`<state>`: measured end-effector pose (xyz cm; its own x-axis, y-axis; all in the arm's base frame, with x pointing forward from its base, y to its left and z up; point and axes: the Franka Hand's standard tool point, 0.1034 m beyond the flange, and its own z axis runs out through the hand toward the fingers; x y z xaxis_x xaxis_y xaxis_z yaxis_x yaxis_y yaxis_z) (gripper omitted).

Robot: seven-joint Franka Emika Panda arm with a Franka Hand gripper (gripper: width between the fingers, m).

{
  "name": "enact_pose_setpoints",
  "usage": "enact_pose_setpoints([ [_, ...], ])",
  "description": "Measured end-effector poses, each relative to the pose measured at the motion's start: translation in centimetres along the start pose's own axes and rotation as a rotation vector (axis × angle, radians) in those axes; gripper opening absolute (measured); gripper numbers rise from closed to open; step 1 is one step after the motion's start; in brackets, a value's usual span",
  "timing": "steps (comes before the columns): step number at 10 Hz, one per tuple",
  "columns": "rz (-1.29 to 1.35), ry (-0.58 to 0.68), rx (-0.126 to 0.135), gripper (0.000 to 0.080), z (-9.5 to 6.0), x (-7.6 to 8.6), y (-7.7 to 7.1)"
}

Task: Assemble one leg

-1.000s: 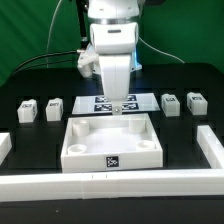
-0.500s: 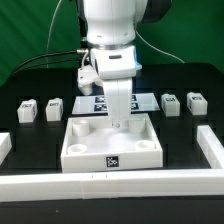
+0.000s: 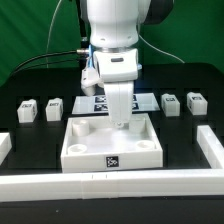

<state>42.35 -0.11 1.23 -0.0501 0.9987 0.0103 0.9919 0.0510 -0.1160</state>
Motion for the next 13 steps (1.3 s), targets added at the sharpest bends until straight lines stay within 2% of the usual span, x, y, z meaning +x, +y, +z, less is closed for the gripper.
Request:
enact_pose_setpoints([
  [1,0.0,0.0,0.0,0.0271,0.0,0.0,0.0],
  [2,0.001,0.0,0.001,0.0134,0.0,0.0,0.0],
  [3,0.002,0.0,-0.007,0.0064,-0.1,-0.1,0.1],
  [10,0.003,0.0,-0.016,0.0064,-0.2,-0.1,0.3],
  [13,0.023,0.004,-0.022,0.0064,-0.2,0.9,1.0],
])
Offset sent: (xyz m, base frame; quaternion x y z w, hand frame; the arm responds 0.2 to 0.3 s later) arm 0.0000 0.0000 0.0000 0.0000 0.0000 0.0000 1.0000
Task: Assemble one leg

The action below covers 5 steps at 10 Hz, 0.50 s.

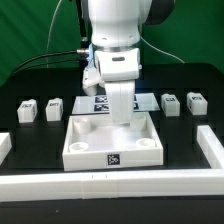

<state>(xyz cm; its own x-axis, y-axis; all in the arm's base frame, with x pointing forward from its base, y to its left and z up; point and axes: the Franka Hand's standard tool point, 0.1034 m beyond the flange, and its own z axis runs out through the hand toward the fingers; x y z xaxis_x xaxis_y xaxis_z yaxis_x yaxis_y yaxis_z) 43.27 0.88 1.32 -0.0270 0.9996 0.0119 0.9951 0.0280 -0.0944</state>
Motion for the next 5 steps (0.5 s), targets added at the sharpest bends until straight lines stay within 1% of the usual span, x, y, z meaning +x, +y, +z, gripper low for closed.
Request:
enact_pose_setpoints([
  [2,0.01,0.009,-0.012,0.0064,0.0,1.5,1.2],
  [5,0.003,0.023,-0.031,0.0064,-0.2,3.3,2.9],
])
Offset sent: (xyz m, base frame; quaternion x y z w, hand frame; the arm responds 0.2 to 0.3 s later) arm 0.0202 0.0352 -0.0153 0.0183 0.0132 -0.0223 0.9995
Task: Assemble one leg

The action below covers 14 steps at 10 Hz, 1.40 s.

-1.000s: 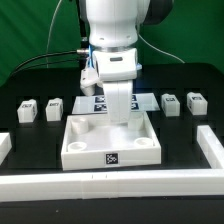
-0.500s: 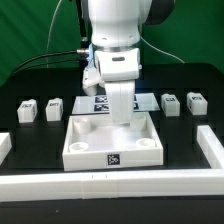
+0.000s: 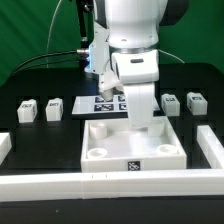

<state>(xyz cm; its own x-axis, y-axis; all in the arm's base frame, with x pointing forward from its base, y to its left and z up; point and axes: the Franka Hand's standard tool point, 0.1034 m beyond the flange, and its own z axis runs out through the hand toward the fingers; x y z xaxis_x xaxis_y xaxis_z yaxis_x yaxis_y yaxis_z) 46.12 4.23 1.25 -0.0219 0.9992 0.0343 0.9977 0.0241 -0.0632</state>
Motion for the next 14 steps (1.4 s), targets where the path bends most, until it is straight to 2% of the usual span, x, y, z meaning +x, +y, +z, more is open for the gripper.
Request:
enact_pose_setpoints([
  [2,0.012,0.011,-0.014,0.0064,0.0,1.7,1.2],
  [5,0.027,0.025,-0.027,0.0064,0.0,4.0,2.1],
  [9,0.039,0.028,-0.034,0.0064,0.0,4.1,2.2],
  [10,0.041,0.028,-0.033,0.0132,0.0,4.0,2.2],
  [11,0.041,0.028,-0.032,0.0317,0.0,4.0,2.2],
  [12,0.041,0.028,-0.032,0.0454,0.0,4.0,2.2],
  [13,0.041,0.028,-0.032,0.0454,0.0,4.0,2.2],
  [14,0.041,0.028,-0.032,0.0601,0.0,4.0,2.2],
])
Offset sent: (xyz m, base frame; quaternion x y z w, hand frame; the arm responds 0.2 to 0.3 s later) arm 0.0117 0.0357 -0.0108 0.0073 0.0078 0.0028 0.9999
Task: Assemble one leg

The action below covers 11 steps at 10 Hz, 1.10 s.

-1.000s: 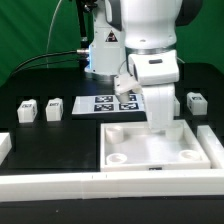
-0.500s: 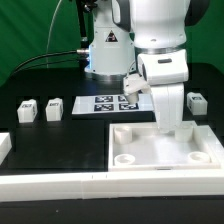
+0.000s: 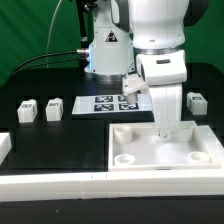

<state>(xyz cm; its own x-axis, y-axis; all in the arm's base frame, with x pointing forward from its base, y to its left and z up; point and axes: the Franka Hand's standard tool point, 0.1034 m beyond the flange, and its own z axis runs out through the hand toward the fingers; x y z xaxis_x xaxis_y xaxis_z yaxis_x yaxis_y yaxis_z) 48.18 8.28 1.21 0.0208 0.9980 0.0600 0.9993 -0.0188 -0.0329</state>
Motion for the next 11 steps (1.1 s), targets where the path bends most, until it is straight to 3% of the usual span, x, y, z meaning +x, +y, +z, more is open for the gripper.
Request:
enact_pose_setpoints([
  [5,0.003,-0.002,-0.01,0.0649,-0.7,0.0,0.1],
  [9,0.026,-0.03,-0.049,0.0649,-5.1,-0.9,-1.7],
  [10,0.031,-0.033,-0.061,0.0649,-5.9,-1.2,-1.9],
  [11,0.08,-0.031,-0.055,0.0649,-5.5,-1.1,-2.1],
])
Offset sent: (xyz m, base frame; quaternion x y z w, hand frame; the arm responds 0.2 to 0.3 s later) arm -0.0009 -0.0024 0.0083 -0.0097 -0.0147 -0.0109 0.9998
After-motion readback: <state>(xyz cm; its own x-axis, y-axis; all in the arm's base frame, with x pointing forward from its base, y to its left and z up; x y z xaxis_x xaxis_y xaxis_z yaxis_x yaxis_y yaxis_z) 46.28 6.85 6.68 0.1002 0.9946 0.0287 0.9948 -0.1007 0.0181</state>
